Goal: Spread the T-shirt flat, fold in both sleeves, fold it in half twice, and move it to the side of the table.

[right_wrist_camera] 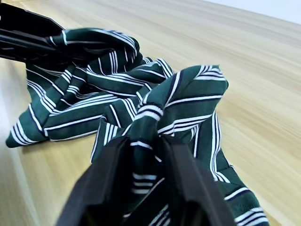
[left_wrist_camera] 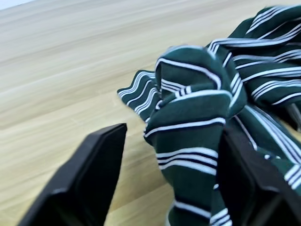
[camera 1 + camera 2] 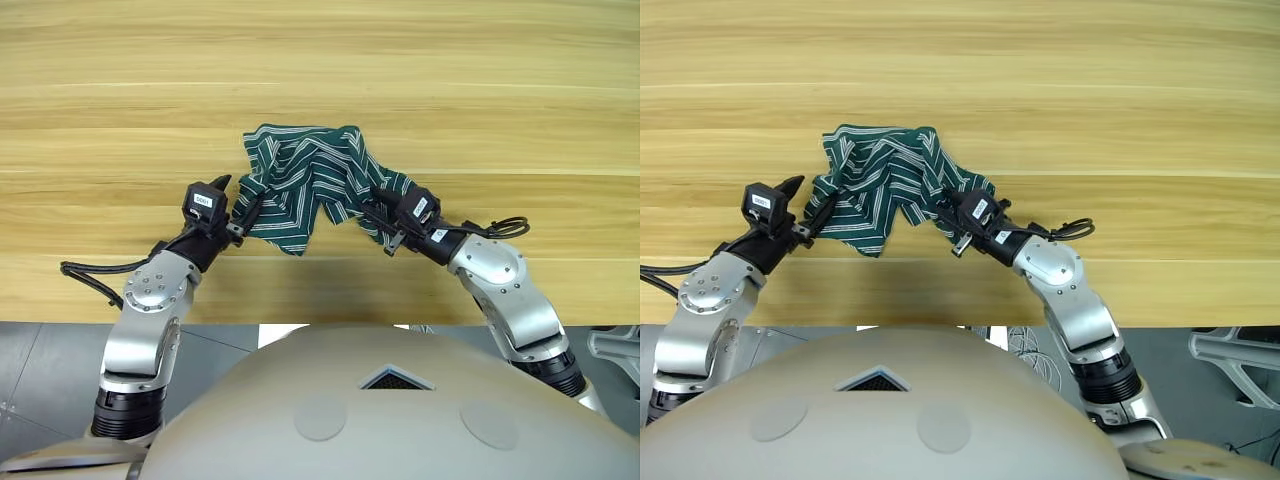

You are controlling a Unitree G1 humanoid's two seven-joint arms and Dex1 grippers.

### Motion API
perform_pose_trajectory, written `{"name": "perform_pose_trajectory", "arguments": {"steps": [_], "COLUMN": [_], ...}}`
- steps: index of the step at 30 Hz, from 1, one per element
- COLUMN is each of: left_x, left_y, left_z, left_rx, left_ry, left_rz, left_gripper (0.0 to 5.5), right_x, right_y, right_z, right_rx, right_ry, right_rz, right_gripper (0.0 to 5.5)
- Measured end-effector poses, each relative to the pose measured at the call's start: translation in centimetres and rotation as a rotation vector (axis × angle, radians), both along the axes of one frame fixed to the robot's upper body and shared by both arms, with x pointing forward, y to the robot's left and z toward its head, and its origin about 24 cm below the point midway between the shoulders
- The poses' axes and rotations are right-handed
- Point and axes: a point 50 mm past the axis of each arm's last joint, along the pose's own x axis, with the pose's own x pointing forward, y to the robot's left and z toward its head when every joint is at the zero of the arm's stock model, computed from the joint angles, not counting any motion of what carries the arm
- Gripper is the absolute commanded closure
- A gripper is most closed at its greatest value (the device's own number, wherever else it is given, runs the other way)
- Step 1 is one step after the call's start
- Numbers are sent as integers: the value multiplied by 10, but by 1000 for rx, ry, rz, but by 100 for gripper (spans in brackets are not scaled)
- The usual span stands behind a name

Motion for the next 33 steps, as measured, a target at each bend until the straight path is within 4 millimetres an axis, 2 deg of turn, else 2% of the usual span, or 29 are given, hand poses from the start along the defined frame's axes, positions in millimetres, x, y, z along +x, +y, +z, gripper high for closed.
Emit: {"name": "perform_pose_trajectory", "arguments": {"steps": [3,5,16,22,26,30,33], "left_x": [2,2,-4,-9,-7,26,74], "left_y": [2,3,1,4,12,39,59], "left_z": [-4,-5,8,17,23,33,62], "left_rx": [14,18,18,12,-85,-209,-224], "left_ry": [10,13,-30,-53,-61,-80,-133], "left_rz": [1,2,-19,-9,13,52,40], "left_gripper": [355,380,549,549,549,549,549], "right_x": [5,5,5,12,24,63,105], "right_y": [2,2,2,-7,-19,-47,-69], "right_z": [3,2,3,9,21,62,102], "right_rx": [7,7,8,-5,-15,-13,-60], "right_ry": [-18,-16,-18,-53,-105,-224,-311], "right_rz": [2,1,2,-30,-58,-91,-91], "right_gripper": [538,550,550,550,550,550,550]}}
